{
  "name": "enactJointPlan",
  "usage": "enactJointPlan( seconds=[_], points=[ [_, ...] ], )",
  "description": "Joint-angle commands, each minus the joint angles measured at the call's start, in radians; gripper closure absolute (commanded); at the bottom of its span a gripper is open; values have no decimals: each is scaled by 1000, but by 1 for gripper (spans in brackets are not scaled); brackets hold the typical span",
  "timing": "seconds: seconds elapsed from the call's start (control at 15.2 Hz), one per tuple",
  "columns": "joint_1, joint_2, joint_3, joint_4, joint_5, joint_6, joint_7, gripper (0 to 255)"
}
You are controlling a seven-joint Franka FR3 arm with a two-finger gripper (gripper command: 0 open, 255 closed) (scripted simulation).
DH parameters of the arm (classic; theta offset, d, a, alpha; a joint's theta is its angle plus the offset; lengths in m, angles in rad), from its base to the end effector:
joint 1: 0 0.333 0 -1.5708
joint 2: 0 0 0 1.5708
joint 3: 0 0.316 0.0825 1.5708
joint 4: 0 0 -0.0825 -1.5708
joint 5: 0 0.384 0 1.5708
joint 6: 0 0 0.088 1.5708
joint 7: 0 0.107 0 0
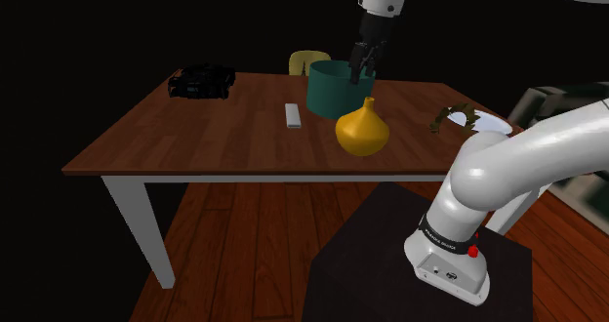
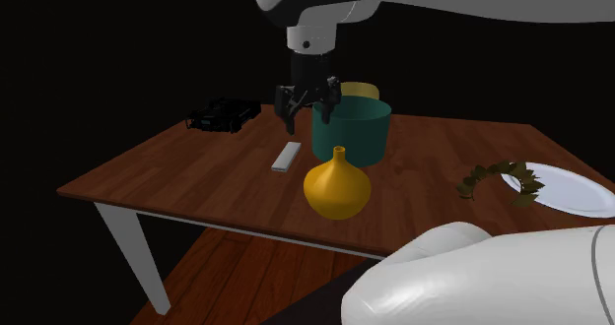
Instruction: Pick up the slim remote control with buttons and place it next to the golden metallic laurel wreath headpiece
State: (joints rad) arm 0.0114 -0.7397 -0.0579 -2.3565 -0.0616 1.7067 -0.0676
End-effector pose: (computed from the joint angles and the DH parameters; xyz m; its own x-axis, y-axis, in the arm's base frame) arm 0.3321 -0.0262 0.5876 0.9953 0.0412 0.0872 0.0388 -0.9988 0.0285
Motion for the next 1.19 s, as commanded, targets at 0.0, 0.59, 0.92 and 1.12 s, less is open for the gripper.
enactJointPlan(
  seconds=[0.0, 0.59, 0.92, 1.12],
  points=[
    [0, 0, 0, 0, 0, 0, 0, 0],
    [-36, 341, 14, 109, 16, 206, 158, 0],
    [-55, 537, 10, 215, 23, 282, 236, 0],
    [-64, 654, 4, 292, 28, 314, 279, 0]
  ],
)
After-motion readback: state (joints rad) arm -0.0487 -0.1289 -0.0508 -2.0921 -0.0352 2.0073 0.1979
